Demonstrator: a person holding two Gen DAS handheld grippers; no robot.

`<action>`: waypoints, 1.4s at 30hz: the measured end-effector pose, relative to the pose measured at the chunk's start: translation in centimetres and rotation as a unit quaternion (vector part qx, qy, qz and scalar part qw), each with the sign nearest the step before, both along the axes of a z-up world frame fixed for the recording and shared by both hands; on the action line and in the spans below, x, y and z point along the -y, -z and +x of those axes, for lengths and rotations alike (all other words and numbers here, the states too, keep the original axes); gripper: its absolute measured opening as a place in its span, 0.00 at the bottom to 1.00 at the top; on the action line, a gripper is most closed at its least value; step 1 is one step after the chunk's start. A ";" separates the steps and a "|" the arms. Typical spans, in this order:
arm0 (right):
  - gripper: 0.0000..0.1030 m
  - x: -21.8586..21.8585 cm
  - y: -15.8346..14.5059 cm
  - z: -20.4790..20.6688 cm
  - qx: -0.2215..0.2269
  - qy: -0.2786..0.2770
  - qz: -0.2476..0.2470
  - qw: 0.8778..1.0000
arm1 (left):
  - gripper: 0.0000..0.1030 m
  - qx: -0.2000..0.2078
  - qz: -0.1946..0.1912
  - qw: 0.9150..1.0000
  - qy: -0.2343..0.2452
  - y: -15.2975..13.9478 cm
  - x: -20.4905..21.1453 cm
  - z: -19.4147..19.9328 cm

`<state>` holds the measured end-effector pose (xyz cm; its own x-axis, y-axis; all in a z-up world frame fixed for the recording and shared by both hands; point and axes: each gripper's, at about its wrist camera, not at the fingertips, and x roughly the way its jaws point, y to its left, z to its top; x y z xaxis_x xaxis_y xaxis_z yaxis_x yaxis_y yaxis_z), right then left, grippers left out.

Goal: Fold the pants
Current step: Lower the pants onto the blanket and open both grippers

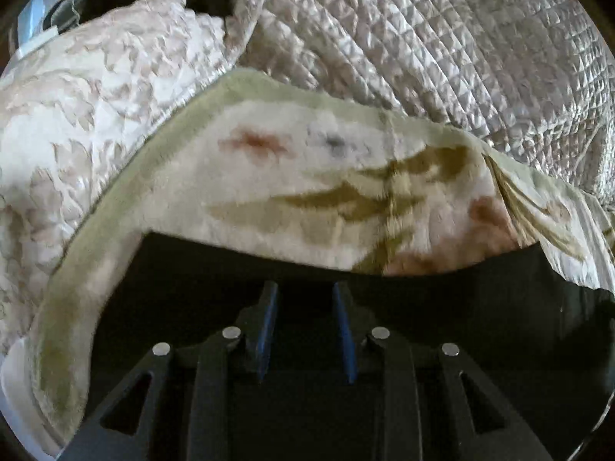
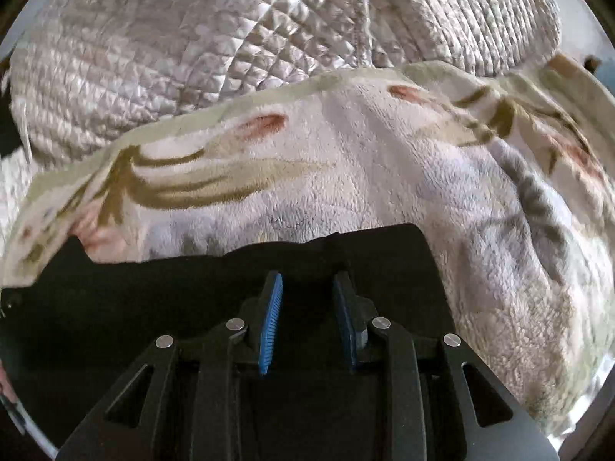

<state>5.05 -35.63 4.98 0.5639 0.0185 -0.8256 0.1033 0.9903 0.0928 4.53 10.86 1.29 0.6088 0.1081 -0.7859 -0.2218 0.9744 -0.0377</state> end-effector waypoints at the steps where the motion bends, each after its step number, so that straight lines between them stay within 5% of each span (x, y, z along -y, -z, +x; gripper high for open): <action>1: 0.27 -0.5 -0.4 -0.2 0.013 -0.007 -0.004 1.000 | 0.31 0.002 0.004 1.000 -0.002 -0.2 0.0 0.0; 7: 0.27 -4.9 -1.4 -2.0 0.045 -0.105 0.036 0.993 | 0.32 0.014 0.001 1.000 0.012 -1.1 1.6 -1.8; 17: 0.27 -12.0 -0.3 -6.8 0.049 -0.227 0.016 0.973 | 0.37 0.019 0.010 0.997 0.069 -1.1 6.6 -5.4; 23: 0.43 -13.9 0.9 -8.0 0.062 -0.263 -0.028 0.962 | 0.41 0.016 0.020 0.997 0.074 0.6 7.2 -6.4; 36: 0.44 -15.8 -0.4 -10.5 0.095 -0.313 -0.004 0.945 | 0.42 0.020 0.015 0.996 0.080 0.2 8.4 -8.4; 42: 0.45 -16.7 0.9 -10.8 0.076 -0.327 -0.016 0.942 | 0.47 0.031 0.029 0.995 0.089 0.6 8.8 -8.8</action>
